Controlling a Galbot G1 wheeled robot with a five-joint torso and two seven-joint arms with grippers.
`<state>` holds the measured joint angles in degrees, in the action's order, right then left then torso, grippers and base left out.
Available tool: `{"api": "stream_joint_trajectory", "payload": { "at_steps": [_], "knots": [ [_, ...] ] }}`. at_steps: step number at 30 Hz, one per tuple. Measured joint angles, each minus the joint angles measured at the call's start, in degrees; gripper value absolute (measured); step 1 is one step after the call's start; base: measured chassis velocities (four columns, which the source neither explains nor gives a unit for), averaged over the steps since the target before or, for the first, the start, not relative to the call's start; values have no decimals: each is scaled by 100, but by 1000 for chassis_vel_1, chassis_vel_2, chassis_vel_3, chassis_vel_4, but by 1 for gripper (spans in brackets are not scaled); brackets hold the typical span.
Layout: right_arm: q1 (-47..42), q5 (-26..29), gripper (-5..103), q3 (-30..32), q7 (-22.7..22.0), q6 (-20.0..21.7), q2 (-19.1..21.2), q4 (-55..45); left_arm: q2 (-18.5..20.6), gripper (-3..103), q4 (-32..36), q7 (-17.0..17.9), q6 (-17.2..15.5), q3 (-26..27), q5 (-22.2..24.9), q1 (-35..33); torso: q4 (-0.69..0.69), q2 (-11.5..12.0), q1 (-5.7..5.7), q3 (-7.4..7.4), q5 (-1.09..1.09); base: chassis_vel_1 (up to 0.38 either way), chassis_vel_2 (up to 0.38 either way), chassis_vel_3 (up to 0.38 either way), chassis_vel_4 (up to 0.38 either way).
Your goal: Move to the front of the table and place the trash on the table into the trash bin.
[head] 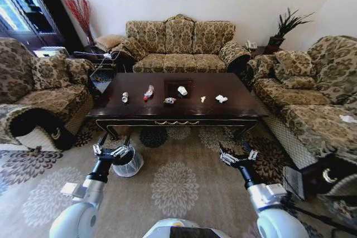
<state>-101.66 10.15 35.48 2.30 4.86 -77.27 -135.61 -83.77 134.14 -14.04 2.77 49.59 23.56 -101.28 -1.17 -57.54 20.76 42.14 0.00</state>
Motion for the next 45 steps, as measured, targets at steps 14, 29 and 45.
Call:
{"api": "stream_joint_trajectory", "payload": {
  "at_steps": [14,29,45],
  "knots": [
    [-33,225,100,8,-207,-189,-48,-9,193,100,-231,147,145,29,373,-27,0,0,0,0,-1,0,0,0,0],
    [-84,115,100,42,-56,-745,-234,1,-13,100,62,197,-120,-207,48,-102,0,0,0,0,0,0,0,0,0],
    [-83,-25,100,-69,-139,-770,-215,-6,98,100,-294,265,-105,-115,95,4,0,0,0,0,-1,44,45,-37,-46]
  ]
}}
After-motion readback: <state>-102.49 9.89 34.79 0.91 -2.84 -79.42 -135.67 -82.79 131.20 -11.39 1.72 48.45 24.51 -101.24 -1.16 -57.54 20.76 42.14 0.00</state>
